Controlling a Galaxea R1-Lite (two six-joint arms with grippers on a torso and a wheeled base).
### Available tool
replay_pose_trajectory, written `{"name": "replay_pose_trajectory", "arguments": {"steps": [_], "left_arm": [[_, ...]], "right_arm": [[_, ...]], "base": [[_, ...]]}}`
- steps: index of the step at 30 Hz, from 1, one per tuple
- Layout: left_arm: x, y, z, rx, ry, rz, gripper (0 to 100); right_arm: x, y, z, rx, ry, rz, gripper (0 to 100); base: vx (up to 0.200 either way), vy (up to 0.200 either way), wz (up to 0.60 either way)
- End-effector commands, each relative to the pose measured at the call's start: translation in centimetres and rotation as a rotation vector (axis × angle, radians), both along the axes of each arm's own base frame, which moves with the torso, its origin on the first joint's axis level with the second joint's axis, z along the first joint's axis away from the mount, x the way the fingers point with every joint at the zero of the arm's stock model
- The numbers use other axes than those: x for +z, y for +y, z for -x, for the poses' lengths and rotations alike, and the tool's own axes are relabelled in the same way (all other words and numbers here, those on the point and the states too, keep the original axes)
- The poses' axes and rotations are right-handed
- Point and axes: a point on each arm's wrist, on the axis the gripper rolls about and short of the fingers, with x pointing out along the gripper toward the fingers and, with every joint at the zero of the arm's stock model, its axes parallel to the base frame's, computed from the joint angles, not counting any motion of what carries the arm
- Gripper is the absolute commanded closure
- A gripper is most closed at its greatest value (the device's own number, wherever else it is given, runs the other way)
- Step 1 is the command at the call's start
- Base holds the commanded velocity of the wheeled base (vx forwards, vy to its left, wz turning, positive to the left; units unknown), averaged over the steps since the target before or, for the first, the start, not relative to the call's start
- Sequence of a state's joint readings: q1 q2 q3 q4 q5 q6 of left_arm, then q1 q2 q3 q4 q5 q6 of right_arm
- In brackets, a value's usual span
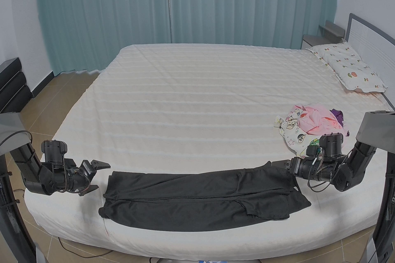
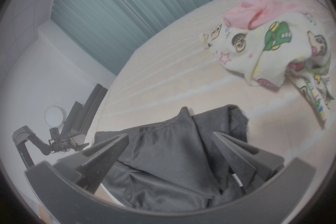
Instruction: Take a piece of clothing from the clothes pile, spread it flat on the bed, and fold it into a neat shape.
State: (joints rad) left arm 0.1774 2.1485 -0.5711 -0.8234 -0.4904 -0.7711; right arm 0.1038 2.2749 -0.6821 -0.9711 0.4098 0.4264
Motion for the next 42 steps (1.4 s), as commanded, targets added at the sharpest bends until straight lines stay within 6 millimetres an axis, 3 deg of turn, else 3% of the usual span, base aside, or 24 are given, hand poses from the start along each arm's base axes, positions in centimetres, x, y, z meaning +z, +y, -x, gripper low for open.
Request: {"name": "replay_pose_trajectory", "arguments": {"steps": [1, 4, 5, 31, 32, 39, 42], "left_arm": [[0.4, -0.2, 0.1, -0.001, -0.025, 0.002, 0], [0.3, -0.2, 0.4, -0.002, -0.024, 0.001, 0], [0.3, -0.2, 0.4, -0.002, -0.024, 0.001, 0], [0.1, -0.3, 0.7, -0.003, -0.02, -0.005, 0], [0.1, -0.3, 0.7, -0.003, -0.02, -0.005, 0], [0.1, -0.3, 0.7, -0.005, -0.022, -0.007, 0], [-0.1, -0.3, 0.6, -0.003, -0.018, -0.01, 0]], "right_arm": [[-1.9, 0.7, -1.0, 0.011, 0.039, 0.006, 0], [-3.1, 0.7, -1.4, 0.01, 0.059, 0.009, 0], [-3.2, 0.7, -1.5, 0.01, 0.062, 0.01, 100], [-3.1, -1.8, 0.1, -0.02, 0.077, 0.058, 100], [-3.1, -1.8, 0.0, -0.02, 0.072, 0.058, 0], [0.2, -0.7, -1.3, -0.002, -0.048, 0.044, 0], [1.3, 2.2, -2.0, 0.026, -0.105, 0.068, 0]], "base": [[0.0, 0.0, 0.0], [0.0, 0.0, 0.0], [0.0, 0.0, 0.0], [0.0, 0.0, 0.0], [0.0, 0.0, 0.0], [0.0, 0.0, 0.0], [0.0, 0.0, 0.0]]}}
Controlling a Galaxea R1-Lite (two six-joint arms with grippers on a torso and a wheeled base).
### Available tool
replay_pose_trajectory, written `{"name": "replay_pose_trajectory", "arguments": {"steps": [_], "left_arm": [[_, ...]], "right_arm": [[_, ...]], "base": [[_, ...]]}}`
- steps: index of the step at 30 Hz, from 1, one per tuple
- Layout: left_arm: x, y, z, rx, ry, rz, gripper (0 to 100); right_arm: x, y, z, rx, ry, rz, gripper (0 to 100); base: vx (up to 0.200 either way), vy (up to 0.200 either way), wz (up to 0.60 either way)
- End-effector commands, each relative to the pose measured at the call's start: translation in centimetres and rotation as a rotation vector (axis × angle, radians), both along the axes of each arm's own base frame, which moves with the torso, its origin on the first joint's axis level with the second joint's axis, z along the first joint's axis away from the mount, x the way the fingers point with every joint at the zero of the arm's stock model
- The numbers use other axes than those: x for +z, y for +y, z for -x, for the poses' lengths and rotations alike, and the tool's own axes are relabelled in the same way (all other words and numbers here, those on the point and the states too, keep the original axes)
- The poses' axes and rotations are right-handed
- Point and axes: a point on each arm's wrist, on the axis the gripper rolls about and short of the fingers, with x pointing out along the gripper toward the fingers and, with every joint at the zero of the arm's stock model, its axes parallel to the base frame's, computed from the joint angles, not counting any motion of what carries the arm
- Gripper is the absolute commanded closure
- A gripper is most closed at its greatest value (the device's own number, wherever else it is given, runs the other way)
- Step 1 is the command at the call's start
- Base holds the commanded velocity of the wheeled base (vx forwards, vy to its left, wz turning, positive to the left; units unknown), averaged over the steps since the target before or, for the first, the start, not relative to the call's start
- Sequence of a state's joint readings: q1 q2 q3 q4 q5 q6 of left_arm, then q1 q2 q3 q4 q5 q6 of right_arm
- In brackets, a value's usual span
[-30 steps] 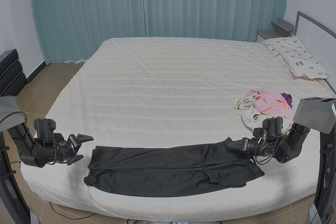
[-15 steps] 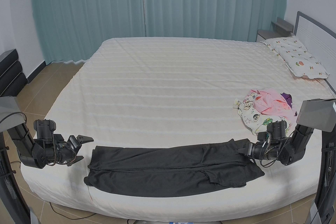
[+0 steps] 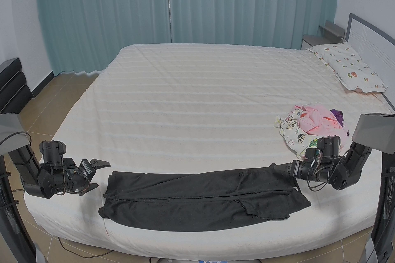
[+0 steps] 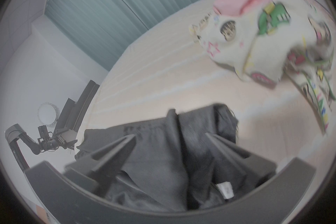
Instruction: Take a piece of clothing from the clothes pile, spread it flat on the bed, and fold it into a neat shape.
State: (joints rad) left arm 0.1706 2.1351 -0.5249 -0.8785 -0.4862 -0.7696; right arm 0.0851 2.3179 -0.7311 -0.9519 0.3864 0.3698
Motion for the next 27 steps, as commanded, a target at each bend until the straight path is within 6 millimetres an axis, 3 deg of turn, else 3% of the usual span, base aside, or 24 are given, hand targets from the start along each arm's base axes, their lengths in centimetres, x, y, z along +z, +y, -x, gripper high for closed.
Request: {"name": "replay_pose_trajectory", "arguments": {"steps": [1, 8, 11, 16, 17, 27], "left_arm": [[-0.2, 0.0, -0.1, 0.001, 0.005, -0.003, 0], [-0.2, 0.0, 0.0, 0.002, 0.008, -0.003, 0], [-0.2, 0.0, 0.0, 0.002, 0.008, -0.003, 0], [-0.2, 0.0, 0.0, 0.002, 0.008, -0.003, 0], [-0.2, 0.0, 0.0, 0.002, 0.008, -0.003, 0], [-0.2, 0.0, 0.0, 0.002, 0.008, -0.003, 0]], "right_arm": [[2.2, 4.3, -1.2, 0.042, -0.103, 0.029, 0], [-0.5, 10.9, -1.9, 0.067, -0.068, 0.107, 0], [-1.3, 12.3, -2.1, 0.079, -0.067, 0.121, 0], [-2.0, 12.8, -2.4, 0.081, -0.035, 0.144, 0], [-2.0, 12.9, -2.3, 0.083, -0.029, 0.146, 100], [-1.8, 13.4, -2.0, 0.097, -0.042, 0.142, 100]], "base": [[0.0, 0.0, 0.0], [0.0, 0.0, 0.0], [0.0, 0.0, 0.0], [0.0, 0.0, 0.0], [0.0, 0.0, 0.0], [0.0, 0.0, 0.0]]}}
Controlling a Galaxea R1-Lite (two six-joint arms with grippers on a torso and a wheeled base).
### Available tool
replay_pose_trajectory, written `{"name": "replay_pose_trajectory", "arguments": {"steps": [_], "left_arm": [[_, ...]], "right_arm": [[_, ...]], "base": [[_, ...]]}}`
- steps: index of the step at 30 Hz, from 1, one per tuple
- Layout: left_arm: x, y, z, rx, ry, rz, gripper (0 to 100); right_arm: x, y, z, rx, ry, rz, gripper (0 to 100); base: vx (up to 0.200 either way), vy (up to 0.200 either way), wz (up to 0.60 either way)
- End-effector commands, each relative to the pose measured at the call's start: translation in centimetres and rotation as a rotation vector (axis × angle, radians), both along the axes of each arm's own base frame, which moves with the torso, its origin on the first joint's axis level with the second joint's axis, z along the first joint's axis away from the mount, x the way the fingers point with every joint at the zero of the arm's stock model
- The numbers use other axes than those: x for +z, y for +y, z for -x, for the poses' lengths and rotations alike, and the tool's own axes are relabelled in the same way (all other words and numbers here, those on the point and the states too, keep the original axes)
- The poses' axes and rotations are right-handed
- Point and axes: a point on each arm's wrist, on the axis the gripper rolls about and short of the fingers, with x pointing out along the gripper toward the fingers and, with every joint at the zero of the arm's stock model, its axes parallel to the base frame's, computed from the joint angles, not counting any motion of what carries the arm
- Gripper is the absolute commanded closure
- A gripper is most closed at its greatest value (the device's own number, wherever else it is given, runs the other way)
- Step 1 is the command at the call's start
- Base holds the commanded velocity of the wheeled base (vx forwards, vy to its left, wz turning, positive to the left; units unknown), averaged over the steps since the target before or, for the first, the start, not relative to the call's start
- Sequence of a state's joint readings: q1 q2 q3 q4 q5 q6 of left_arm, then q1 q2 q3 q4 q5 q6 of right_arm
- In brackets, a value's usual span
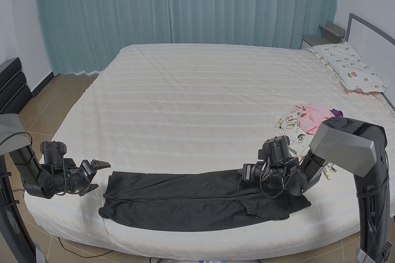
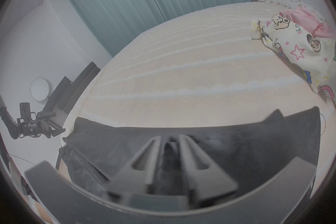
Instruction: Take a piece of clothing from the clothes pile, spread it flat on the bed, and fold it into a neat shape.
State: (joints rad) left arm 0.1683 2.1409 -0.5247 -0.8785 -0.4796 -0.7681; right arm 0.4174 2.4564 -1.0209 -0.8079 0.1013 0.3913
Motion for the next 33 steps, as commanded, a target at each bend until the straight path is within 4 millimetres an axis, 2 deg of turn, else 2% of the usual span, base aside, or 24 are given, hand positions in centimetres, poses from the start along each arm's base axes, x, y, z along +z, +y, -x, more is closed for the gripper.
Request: {"name": "replay_pose_trajectory", "arguments": {"steps": [1, 3, 4, 10, 13, 15, 16, 20, 22, 29, 33], "left_arm": [[-0.1, 0.0, 0.0, 0.0, 0.002, 0.001, 0], [-0.1, 0.0, 0.0, 0.001, 0.003, -0.001, 0], [-0.1, 0.0, 0.0, 0.001, 0.003, -0.001, 0], [-0.2, -0.1, 0.7, -0.018, 0.011, -0.013, 0], [-0.6, -0.3, 2.0, -0.042, 0.038, -0.032, 0], [-0.5, -0.4, 2.1, -0.045, 0.039, -0.036, 0], [-0.3, -0.6, 3.4, -0.073, 0.045, -0.06, 0], [-0.4, -1.3, 4.6, -0.132, 0.05, -0.103, 0], [-0.5, -1.6, 5.1, -0.159, 0.055, -0.12, 0], [-0.8, -2.3, 5.7, -0.203, 0.071, -0.133, 0], [-1.2, -2.3, 6.4, -0.274, 0.062, -0.199, 0]], "right_arm": [[0.1, 0.4, 0.1, 0.009, -0.012, -0.01, 100], [0.2, 0.5, 0.2, 0.013, -0.029, -0.017, 100], [0.2, 0.6, 0.2, 0.015, -0.031, -0.018, 0], [0.4, 0.4, 0.6, 0.013, -0.03, -0.022, 0], [2.7, -0.2, 1.4, -0.001, -0.085, -0.07, 0], [3.0, -0.3, 1.6, -0.003, -0.087, -0.078, 0], [4.6, -1.1, 3.0, -0.012, -0.094, -0.109, 0], [5.4, -2.7, 5.0, -0.037, -0.073, -0.111, 0], [6.0, -4.0, 6.8, -0.064, -0.075, -0.133, 0], [5.4, -5.8, 9.4, -0.113, -0.058, -0.168, 0], [4.8, -6.5, 10.8, -0.12, -0.054, -0.174, 0]], "base": [[0.0, 0.0, 0.0], [0.0, 0.0, 0.0], [0.0, 0.0, 0.0], [0.0, 0.0, 0.0], [0.0, 0.0, 0.0], [0.0, 0.0, 0.0], [0.0, 0.0, 0.0], [0.0, 0.0, 0.0], [0.0, 0.0, 0.0], [-0.086, 0.0, 0.0], [0.0, 0.0, 0.0]]}}
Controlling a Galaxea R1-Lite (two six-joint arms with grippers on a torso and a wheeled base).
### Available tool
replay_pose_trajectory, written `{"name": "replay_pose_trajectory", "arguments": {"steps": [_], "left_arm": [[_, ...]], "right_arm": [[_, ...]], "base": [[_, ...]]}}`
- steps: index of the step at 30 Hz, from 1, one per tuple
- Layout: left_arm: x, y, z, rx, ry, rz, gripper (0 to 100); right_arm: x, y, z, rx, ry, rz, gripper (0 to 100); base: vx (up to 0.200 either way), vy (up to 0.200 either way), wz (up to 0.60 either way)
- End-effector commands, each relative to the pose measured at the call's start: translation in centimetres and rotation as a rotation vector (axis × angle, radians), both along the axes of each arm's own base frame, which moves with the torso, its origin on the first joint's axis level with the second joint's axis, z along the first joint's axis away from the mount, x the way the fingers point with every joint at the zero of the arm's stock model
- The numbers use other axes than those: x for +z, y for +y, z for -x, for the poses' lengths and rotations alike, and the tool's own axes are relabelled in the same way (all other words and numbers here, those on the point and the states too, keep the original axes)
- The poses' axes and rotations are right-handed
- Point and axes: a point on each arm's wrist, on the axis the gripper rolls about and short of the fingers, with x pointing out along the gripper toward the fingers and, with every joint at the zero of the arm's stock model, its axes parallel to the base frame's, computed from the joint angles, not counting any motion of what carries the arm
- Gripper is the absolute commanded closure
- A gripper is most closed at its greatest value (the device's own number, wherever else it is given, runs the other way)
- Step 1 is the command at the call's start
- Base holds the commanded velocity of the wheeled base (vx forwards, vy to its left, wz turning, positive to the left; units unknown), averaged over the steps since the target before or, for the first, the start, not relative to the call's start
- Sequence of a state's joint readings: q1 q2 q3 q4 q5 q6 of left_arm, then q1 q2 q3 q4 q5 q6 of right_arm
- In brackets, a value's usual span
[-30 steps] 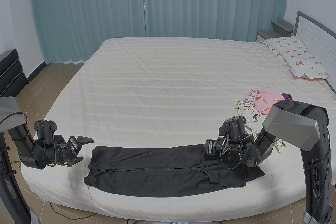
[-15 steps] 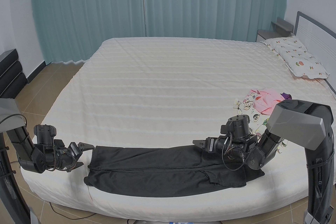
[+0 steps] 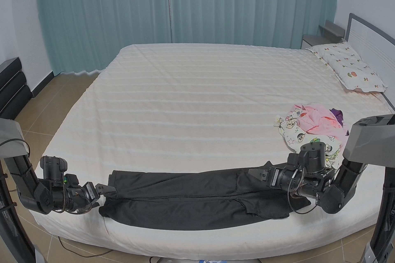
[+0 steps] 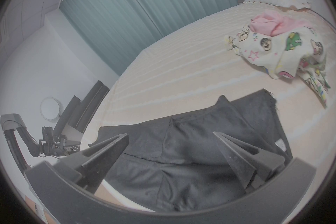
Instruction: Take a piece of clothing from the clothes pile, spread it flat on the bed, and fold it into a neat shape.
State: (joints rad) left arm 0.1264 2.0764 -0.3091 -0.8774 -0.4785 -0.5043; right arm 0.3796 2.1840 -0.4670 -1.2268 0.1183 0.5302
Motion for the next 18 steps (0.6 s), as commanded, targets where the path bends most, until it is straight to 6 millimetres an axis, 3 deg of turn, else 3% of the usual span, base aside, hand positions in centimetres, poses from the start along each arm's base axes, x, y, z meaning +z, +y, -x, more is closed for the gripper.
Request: {"name": "replay_pose_trajectory", "arguments": {"steps": [1, 6, 18], "left_arm": [[-0.5, -0.4, 1.1, -0.079, 0.004, -0.057, 0], [-0.8, -0.2, 0.6, -0.088, -0.001, -0.071, 0], [-0.9, 0.2, -2.5, -0.067, -0.112, -0.103, 0]], "right_arm": [[0.1, -1.4, 2.3, -0.022, 0.01, -0.01, 0], [-0.1, -1.6, 2.8, -0.022, 0.011, -0.01, 0], [-0.1, -1.3, 3.1, -0.008, 0.014, -0.009, 0]], "base": [[0.0, 0.0, 0.0], [0.0, 0.0, 0.0], [0.0, 0.0, 0.0]]}}
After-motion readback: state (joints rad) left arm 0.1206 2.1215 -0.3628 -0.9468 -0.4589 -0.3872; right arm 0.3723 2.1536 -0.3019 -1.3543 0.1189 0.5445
